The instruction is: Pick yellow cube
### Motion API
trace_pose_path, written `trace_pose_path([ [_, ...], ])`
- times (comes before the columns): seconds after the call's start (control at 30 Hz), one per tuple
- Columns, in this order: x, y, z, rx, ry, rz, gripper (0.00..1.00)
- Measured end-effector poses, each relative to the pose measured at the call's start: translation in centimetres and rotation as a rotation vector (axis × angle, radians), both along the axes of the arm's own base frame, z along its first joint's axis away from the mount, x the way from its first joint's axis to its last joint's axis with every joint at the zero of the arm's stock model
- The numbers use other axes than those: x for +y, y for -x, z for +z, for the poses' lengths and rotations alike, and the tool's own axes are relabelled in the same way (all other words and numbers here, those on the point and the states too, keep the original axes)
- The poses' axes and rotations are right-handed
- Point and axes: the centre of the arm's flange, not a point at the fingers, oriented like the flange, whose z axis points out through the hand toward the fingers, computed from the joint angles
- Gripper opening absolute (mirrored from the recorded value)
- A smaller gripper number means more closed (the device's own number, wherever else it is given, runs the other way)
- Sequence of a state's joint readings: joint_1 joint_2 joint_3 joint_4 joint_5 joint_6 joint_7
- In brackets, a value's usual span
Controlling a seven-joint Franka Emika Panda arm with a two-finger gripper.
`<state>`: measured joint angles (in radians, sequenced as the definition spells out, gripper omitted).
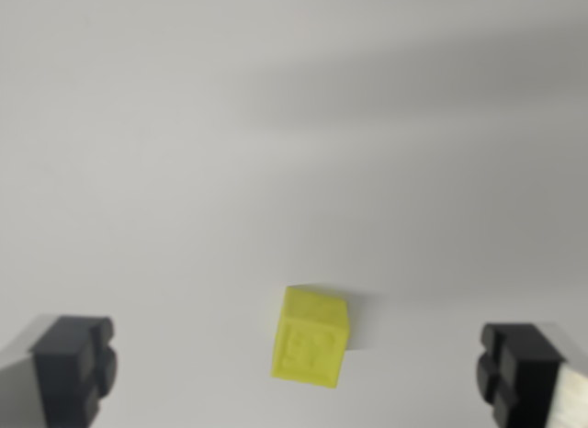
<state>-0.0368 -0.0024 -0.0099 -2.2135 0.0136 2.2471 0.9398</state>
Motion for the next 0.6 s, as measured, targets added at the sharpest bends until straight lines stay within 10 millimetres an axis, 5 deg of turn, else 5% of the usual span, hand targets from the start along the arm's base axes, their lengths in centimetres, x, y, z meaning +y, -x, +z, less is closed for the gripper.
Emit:
trace_pose_path([
  [0.6, 0.5, 2.8, -4.5, 0.007, 0.001, -0.03, 1.0],
])
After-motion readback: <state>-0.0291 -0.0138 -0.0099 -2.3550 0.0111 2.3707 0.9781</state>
